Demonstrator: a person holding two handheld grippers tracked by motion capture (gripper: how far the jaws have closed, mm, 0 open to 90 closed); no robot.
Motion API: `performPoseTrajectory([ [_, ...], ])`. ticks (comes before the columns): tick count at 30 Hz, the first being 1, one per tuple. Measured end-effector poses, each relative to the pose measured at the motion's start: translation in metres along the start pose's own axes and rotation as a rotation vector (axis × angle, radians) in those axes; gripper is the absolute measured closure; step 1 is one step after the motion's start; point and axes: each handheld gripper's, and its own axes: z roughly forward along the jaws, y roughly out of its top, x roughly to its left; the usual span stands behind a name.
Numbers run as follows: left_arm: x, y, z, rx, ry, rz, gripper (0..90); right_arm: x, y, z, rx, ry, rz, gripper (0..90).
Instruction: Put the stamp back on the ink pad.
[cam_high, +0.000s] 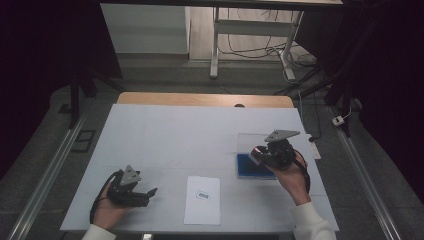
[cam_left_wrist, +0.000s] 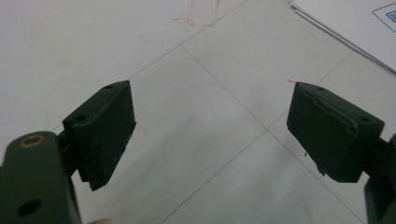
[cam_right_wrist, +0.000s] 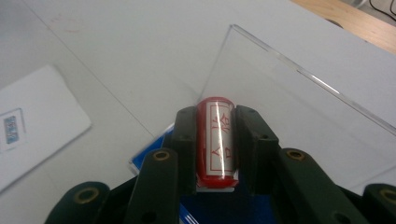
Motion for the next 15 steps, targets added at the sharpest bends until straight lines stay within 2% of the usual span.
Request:
performPoseTrajectory([
  [9, 0.000, 0.000, 0.000, 0.000, 0.000, 0.000, 15.5, -0.008, -0.008, 0.009, 0.058, -0.021, 0.010, 69.5],
  [15, 0.000, 0.000, 0.000, 0.000, -0.001, 0.001, 15.7, -0.008, -0.011, 0.015, 0.085, -0.009, 0.010, 69.5],
])
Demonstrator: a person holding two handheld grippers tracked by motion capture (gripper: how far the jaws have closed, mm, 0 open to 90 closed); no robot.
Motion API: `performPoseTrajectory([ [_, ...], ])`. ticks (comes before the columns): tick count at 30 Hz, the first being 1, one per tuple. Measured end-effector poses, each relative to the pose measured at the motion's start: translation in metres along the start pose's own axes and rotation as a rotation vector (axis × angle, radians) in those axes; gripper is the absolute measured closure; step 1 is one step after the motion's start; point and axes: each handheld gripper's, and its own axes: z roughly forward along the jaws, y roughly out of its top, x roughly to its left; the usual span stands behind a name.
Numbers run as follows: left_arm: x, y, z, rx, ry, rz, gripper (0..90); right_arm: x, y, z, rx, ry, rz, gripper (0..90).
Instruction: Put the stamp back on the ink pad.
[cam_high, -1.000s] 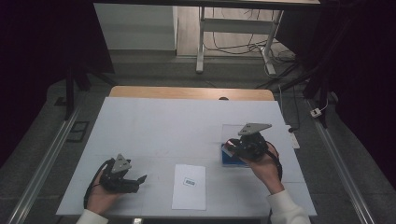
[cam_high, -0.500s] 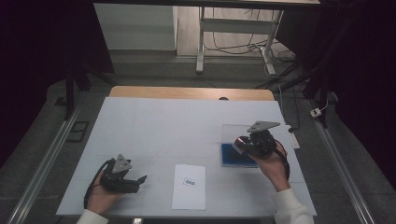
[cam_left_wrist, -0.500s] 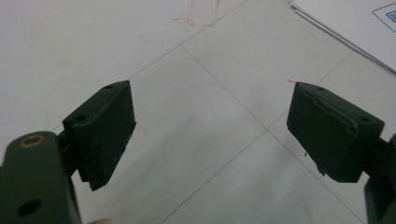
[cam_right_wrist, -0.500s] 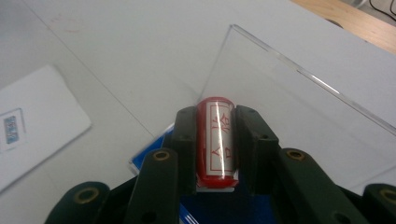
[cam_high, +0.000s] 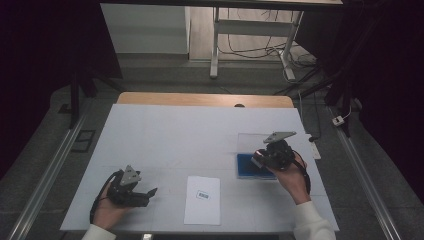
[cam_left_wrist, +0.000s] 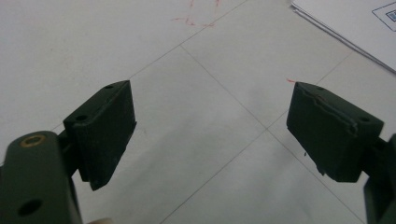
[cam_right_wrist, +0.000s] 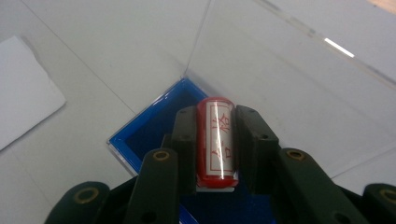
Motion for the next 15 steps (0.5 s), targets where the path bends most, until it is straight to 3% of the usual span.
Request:
performPoseTrajectory([
  [8, 0.000, 0.000, 0.000, -0.001, -0.003, 0.001, 15.7, 0.003, -0.003, 0.013, 0.044, -0.007, -0.018, 69.5],
  [15, 0.000, 0.000, 0.000, -0.001, -0.003, 0.001, 15.7, 0.003, -0.004, 0.013, 0.039, -0.003, -0.009, 69.5],
])
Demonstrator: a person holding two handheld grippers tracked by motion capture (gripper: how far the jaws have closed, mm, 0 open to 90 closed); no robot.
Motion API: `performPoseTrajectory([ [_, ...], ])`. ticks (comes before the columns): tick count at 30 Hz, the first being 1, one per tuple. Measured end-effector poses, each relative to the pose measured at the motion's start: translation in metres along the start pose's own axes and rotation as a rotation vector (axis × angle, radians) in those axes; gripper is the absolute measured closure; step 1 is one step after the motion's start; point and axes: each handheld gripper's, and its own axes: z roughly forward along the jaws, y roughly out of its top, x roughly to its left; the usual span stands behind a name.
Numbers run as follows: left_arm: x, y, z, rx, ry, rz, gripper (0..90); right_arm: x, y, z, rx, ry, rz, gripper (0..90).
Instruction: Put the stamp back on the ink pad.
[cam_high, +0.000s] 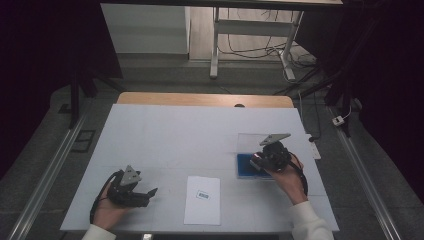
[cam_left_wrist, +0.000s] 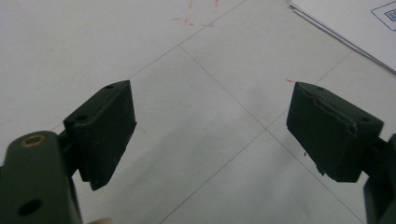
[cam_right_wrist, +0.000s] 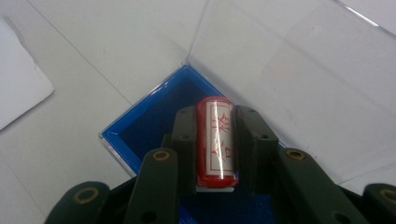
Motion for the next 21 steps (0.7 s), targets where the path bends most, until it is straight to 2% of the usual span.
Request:
performPoseTrajectory([
  [9, 0.002, 0.000, -0.001, -0.005, -0.004, -0.010, 15.7, -0.001, -0.001, -0.001, -0.011, 0.014, 0.009, 67.2],
  [15, -0.001, 0.001, 0.001, -0.007, -0.015, -0.001, 15.6, -0.007, 0.000, -0.010, -0.112, 0.060, 0.053, 49.7],
  [21, 0.000, 0.001, 0.000, -0.013, -0.020, -0.010, 15.6, -0.006, -0.001, -0.016, -0.168, 0.065, 0.034, 41.0],
])
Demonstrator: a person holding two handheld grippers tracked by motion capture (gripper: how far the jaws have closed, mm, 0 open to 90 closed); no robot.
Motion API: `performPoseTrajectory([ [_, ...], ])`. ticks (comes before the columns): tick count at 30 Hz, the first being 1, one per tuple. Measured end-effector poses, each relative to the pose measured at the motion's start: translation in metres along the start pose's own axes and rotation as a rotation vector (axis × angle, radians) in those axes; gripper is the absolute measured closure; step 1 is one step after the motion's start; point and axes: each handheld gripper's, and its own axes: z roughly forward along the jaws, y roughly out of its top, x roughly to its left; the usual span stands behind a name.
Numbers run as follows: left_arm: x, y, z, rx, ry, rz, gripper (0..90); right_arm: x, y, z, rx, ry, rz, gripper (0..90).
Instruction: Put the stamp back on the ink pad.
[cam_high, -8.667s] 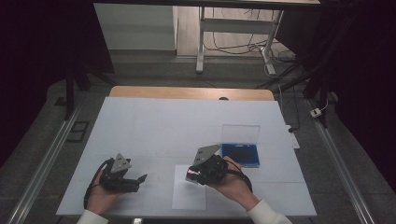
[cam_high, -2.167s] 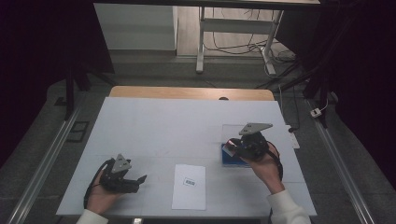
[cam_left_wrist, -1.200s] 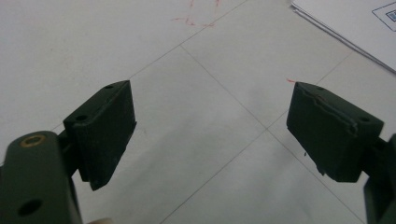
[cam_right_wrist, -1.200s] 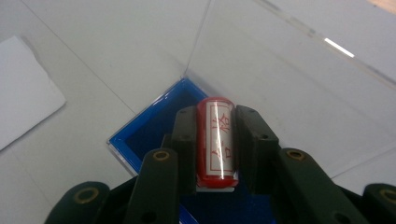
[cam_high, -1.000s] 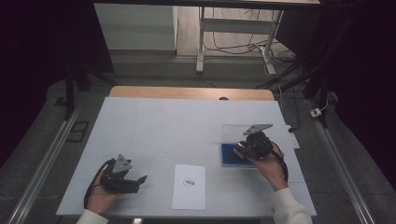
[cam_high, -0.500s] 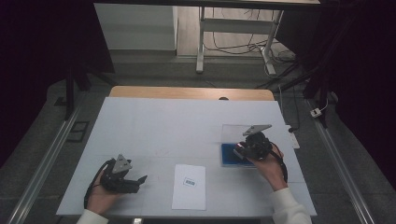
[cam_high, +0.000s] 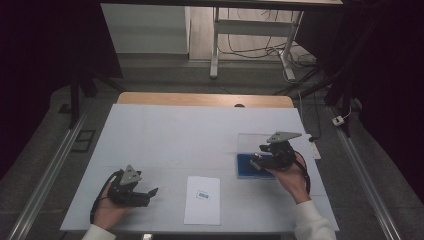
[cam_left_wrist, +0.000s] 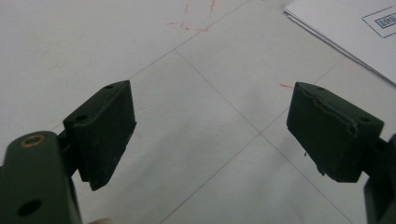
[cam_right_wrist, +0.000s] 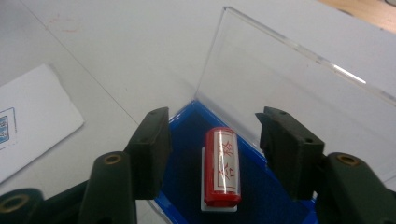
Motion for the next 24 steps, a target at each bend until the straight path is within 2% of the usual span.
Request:
performPoseTrajectory([
  [10, -0.001, 0.000, -0.002, -0.012, -0.015, -0.012, 15.6, 0.010, -0.010, -0.016, -0.063, -0.007, -0.038, 39.3],
  [17, -0.005, -0.001, -0.005, -0.023, -0.031, -0.016, 15.7, 0.022, -0.030, -0.034, -0.098, -0.017, -0.077, 39.3],
  [24, -0.010, -0.002, -0.008, -0.031, -0.045, -0.016, 15.7, 0.033, -0.056, -0.046, -0.108, -0.005, -0.083, 39.2],
])
